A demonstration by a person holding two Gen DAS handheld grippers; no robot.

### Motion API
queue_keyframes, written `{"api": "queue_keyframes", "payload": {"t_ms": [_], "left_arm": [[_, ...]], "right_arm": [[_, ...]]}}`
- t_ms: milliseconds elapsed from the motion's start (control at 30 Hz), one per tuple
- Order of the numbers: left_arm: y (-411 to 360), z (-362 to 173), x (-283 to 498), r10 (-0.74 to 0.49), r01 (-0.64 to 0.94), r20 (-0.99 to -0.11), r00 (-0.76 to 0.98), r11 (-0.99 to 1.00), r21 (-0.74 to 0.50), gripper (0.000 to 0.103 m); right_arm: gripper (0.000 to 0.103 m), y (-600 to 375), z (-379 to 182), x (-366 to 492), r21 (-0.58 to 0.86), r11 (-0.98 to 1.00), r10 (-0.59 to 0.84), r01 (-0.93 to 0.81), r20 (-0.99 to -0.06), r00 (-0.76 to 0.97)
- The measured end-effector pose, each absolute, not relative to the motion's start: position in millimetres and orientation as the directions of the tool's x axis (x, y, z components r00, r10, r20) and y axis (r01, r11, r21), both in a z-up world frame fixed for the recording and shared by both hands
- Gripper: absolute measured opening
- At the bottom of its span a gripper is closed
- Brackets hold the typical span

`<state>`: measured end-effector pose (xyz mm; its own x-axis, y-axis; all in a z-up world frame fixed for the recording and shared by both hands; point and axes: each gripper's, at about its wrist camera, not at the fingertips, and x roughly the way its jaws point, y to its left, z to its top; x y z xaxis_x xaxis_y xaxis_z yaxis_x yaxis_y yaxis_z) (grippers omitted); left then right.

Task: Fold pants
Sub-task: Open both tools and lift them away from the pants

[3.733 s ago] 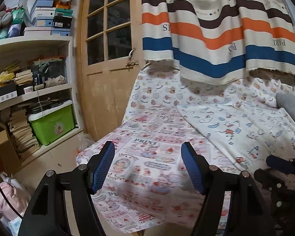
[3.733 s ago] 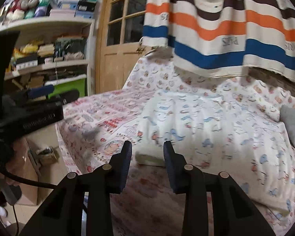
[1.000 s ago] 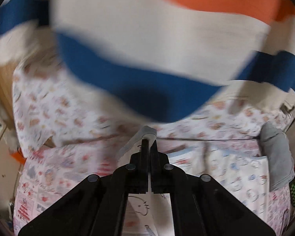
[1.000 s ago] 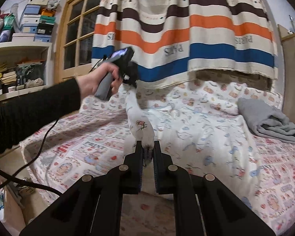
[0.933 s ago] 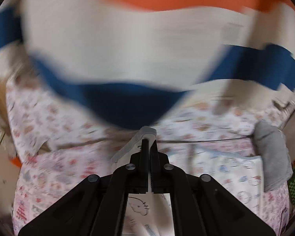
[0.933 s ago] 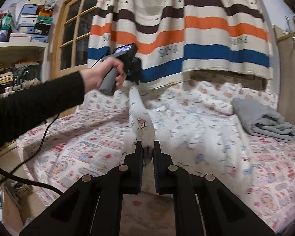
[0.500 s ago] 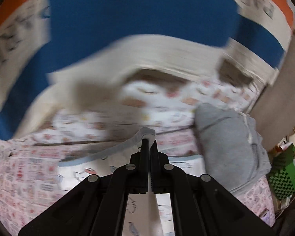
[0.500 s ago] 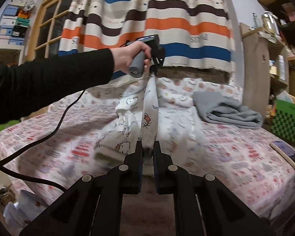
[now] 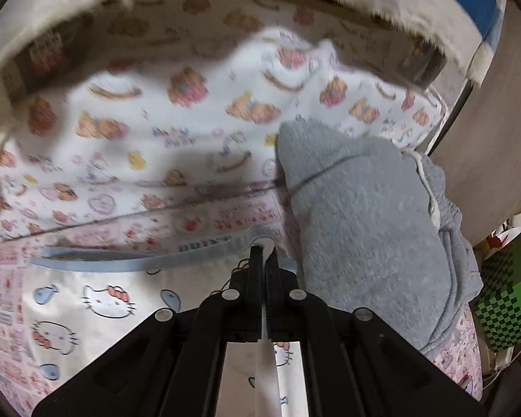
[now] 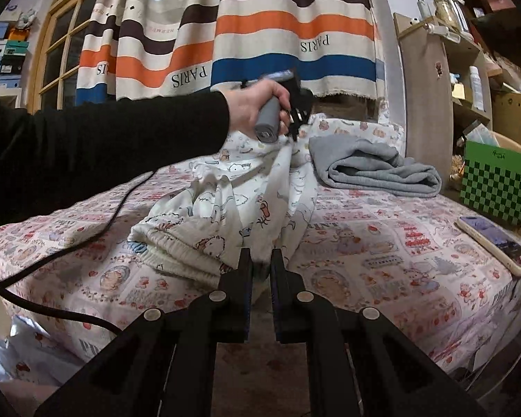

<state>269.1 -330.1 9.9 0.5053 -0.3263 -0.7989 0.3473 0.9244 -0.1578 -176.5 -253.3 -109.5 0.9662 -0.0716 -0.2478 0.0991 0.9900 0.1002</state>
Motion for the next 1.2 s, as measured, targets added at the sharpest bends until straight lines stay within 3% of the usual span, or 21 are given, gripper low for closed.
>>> {"api": "queue_keyframes", "payload": {"t_ms": [267, 367, 433, 467, 500, 533, 600, 633, 733, 967, 1200], "left_arm": [[-337.8, -7.5, 274.5, -0.342, 0.345, -0.817, 0.464, 0.919, -0.189, 0.001], [-340.6, -9.2, 275.2, -0.351, 0.372, -0.826, 0.442, 0.909, -0.187, 0.006], [-338.5, -2.9, 270.3, -0.348, 0.398, -0.815, 0.462, 0.903, -0.160, 0.015], [-335.4, 2.8, 266.1, -0.357, 0.417, -0.802, 0.480, 0.896, -0.149, 0.031], [-331.1, 8.9, 262.1, -0.356, 0.425, -0.787, 0.505, 0.895, -0.132, 0.048], [-326.1, 15.1, 258.9, -0.353, 0.426, -0.771, 0.530, 0.897, -0.118, 0.053], [-312.8, 29.8, 250.1, -0.367, 0.439, -0.733, 0.573, 0.892, -0.103, 0.054], [-306.8, 35.9, 246.2, -0.372, 0.449, -0.721, 0.585, 0.888, -0.094, 0.054], [-283.3, 52.5, 232.0, -0.351, 0.456, -0.687, 0.636, 0.889, -0.033, 0.057], [-197.4, 66.5, 219.6, -0.296, 0.373, -0.651, 0.699, 0.928, -0.022, 0.059], [-124.3, 44.2, 207.7, -0.246, 0.276, -0.642, 0.726, 0.960, -0.056, 0.059]], "right_arm": [[0.009, -257.4, -110.7, -174.1, 0.121, 0.988, -0.060, 0.093, -0.249, 0.967], [0.009, -258.5, -110.1, -175.5, 0.123, 0.987, -0.075, 0.107, -0.239, 0.968], [0.009, -259.6, -109.2, -176.8, 0.122, 0.986, -0.079, 0.110, -0.233, 0.969], [0.011, -260.1, -108.7, -176.9, 0.121, 0.986, -0.080, 0.111, -0.233, 0.969], [0.018, -261.3, -108.1, -176.6, 0.117, 0.986, -0.090, 0.120, -0.233, 0.968], [0.025, -262.5, -107.5, -177.0, 0.115, 0.984, -0.104, 0.133, -0.231, 0.967], [0.063, -266.8, -106.1, -179.4, 0.124, 0.980, -0.124, 0.153, -0.217, 0.968], [0.067, -269.8, -104.7, -181.2, 0.135, 0.977, -0.134, 0.164, -0.205, 0.970], [0.067, -277.5, -99.1, -182.3, 0.159, 0.973, -0.136, 0.169, -0.202, 0.970], [0.067, -289.8, -82.4, -175.6, 0.161, 0.968, -0.164, 0.191, -0.169, 0.972], [0.067, -310.2, -68.2, -152.7, 0.225, 0.959, -0.132, 0.170, -0.178, 0.975]]}}
